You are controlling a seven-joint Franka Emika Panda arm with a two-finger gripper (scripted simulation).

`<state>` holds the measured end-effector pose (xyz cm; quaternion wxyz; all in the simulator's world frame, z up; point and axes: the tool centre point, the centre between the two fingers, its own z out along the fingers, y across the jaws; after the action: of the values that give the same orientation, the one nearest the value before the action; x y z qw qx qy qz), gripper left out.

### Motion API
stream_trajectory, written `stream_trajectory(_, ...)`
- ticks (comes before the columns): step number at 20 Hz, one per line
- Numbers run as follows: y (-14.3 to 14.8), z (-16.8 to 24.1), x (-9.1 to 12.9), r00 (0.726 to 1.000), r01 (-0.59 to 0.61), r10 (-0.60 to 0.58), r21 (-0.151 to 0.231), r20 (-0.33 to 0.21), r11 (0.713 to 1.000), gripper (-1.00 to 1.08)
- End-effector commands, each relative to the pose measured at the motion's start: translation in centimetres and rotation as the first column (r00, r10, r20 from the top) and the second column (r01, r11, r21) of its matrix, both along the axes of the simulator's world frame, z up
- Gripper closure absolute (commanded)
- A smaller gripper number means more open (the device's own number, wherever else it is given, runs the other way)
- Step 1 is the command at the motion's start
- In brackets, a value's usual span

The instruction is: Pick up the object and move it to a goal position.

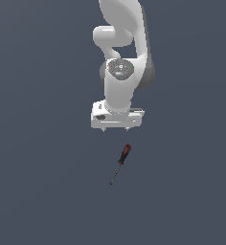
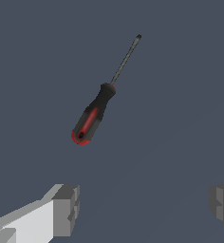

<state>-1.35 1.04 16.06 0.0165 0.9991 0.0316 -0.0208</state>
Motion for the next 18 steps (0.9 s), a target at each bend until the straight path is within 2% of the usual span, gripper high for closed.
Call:
stream_trajectory(1,0.0,0.0,0.0,1.000,0.000,0.000,-0.001,0.000,1.000,-0.92)
stream_trajectory(9,0.2,-0.7,1.0,0.999,0.045,-0.045,0.002,0.004,0.999,-0.92)
stream_trajectory(18,1.0,-3.3,4.2,0.980,0.199,-0.199,0.013,0.019,0.980,-0.92)
